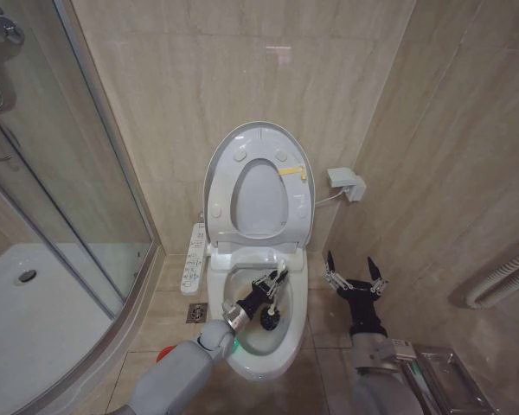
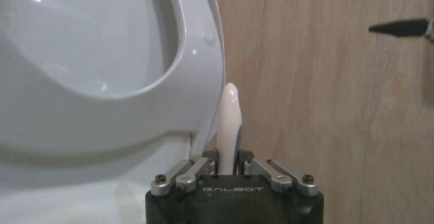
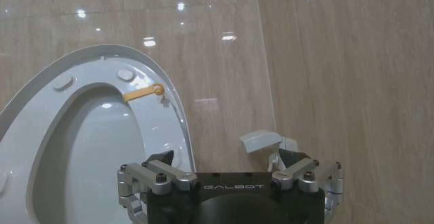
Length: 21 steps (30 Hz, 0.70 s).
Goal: Open the toilet lid, clean the toilet bowl with a toilet brush, close the toilet lid, and flush.
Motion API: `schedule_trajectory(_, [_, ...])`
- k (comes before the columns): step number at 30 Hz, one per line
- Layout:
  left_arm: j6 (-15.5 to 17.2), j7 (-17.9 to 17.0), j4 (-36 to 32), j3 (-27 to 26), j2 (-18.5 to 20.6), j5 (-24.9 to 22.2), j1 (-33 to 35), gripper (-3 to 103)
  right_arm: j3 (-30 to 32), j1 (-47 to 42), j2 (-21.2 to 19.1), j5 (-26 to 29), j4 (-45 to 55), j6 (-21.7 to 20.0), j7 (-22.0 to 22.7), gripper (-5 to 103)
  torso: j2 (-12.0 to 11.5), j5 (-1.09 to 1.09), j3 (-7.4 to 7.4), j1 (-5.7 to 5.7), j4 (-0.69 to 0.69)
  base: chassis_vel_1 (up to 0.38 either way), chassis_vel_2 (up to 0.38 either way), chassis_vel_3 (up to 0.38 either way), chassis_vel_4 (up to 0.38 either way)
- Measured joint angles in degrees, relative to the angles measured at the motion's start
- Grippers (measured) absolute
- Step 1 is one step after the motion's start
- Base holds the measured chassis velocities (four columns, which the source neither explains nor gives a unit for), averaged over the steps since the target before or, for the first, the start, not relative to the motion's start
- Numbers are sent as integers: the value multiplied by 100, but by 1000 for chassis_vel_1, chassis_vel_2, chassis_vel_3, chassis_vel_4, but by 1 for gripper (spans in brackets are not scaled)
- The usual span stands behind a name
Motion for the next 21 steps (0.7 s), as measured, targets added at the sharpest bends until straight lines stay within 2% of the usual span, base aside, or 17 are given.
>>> schedule_trajectory(7, [55,-64,-188,-1,0,-13,-59,18,0,0,0,0,0,0,0,100,0,1,0,0,-3,0,0,0,0])
schedule_trajectory(15, [11,69,106,25,-5,75,100,18,0,0,0,0,0,0,0,100,0,-1,0,0,0,0,0,0,0])
schedule_trajectory(21, [32,48,55,-44,11,-36,-132,18,0,0,0,0,0,0,0,100,0,0,0,0,-2,0,0,0,0])
